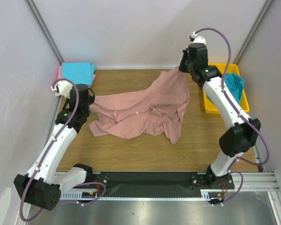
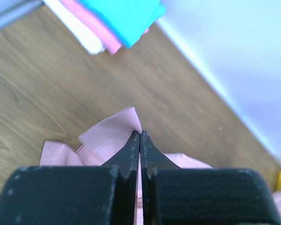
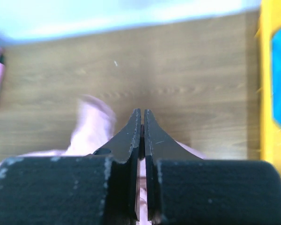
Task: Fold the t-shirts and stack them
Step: Flatten the tshirt out
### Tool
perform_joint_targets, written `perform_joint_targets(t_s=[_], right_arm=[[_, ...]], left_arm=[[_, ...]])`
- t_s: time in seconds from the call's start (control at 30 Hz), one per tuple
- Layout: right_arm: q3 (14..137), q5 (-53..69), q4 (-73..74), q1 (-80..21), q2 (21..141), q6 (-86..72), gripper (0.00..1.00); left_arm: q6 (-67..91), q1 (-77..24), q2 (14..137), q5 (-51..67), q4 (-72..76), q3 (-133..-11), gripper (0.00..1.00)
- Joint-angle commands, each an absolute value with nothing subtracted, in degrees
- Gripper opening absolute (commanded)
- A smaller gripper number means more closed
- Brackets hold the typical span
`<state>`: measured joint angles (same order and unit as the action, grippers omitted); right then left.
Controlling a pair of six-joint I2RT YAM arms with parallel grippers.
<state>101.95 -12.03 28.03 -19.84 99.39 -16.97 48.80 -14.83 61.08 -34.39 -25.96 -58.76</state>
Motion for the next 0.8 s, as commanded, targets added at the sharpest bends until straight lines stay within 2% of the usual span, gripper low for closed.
perform_joint_targets(t_s=[0.0, 0.33, 0.77], right_arm=[[105.2, -14.3, 27.1, -20.0, 93.7, -13.8, 0.00], [109.4, -12.8, 26.3, -21.1, 80.5, -10.2, 0.00], [114.3, -17.0, 36.6, -33.5, 64.6, -5.9, 0.00]], left_arm=[[46.2, -14.2, 56.4, -37.4, -26.9, -62.2, 0.00], [38.9, -14.2, 46.4, -38.0, -29.5, -69.2, 0.00], [36.5, -14.2, 36.2, -34.5, -40.1, -78.4, 0.00]])
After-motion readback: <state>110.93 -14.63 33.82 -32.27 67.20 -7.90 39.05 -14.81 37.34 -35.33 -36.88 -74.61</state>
